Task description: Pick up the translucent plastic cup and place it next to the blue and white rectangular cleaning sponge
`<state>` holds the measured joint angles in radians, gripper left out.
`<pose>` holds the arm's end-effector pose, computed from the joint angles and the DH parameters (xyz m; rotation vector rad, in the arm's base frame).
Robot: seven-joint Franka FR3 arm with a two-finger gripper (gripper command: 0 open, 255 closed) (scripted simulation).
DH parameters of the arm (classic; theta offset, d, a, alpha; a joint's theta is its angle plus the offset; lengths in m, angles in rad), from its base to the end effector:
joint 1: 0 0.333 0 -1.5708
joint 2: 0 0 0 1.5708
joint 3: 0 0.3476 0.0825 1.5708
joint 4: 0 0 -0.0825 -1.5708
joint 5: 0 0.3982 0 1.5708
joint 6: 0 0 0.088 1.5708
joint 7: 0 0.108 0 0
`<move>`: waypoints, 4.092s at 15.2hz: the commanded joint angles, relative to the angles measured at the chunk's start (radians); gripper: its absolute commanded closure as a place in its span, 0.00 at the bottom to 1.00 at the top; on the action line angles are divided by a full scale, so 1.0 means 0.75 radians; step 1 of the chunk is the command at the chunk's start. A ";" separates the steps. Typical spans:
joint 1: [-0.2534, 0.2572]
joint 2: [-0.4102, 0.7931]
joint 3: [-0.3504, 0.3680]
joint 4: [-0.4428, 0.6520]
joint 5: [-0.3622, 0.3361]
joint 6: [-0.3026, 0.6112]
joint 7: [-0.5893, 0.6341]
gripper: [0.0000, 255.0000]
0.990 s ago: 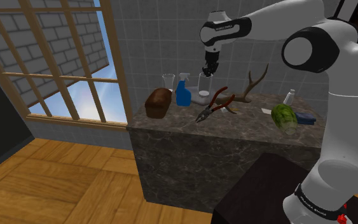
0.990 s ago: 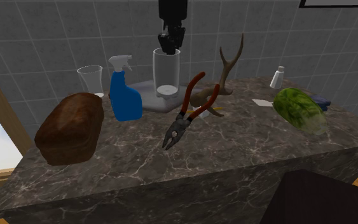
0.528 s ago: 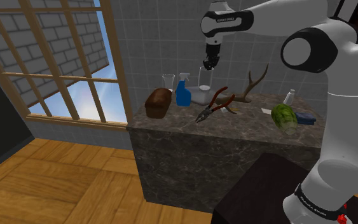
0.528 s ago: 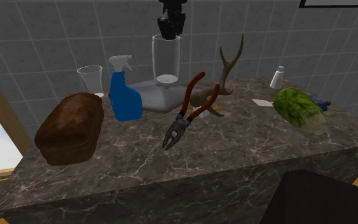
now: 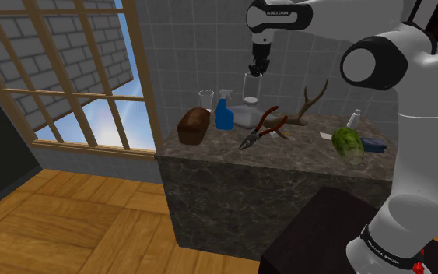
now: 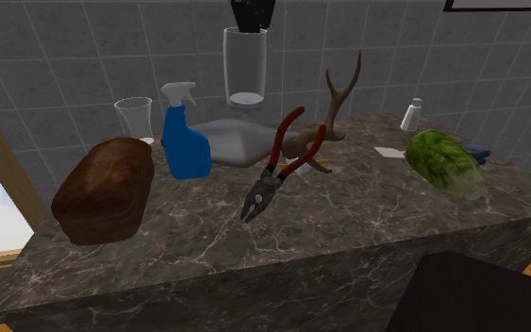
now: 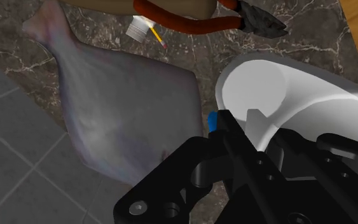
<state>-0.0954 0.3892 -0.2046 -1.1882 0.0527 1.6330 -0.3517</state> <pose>0.6781 -0.1712 0.6043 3.0959 0.1044 0.0808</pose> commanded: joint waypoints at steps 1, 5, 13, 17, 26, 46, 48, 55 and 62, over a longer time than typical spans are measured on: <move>-0.006 -0.054 -0.007 -0.072 -0.007 0.018 -0.017 1.00; -0.025 -0.258 -0.035 -0.359 -0.039 0.106 -0.077 1.00; -0.089 -0.583 -0.102 -0.760 -0.108 0.193 -0.206 1.00; -0.130 -0.719 -0.144 -0.905 -0.147 0.210 -0.279 1.00; -0.238 -0.973 -0.260 -1.130 -0.248 0.205 -0.465 1.00; -0.469 -1.205 -0.658 -1.185 -0.466 0.123 -1.022 1.00; -0.481 -1.198 -0.713 -1.158 -0.479 0.118 -1.088 1.00; -0.494 -1.164 -0.864 -1.132 -0.503 0.161 -1.243 1.00; -0.501 -1.166 -0.897 -1.253 -0.523 0.282 -1.238 1.00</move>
<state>-0.4705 -0.4860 -0.8714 -2.1156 -0.3372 1.8300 -1.2781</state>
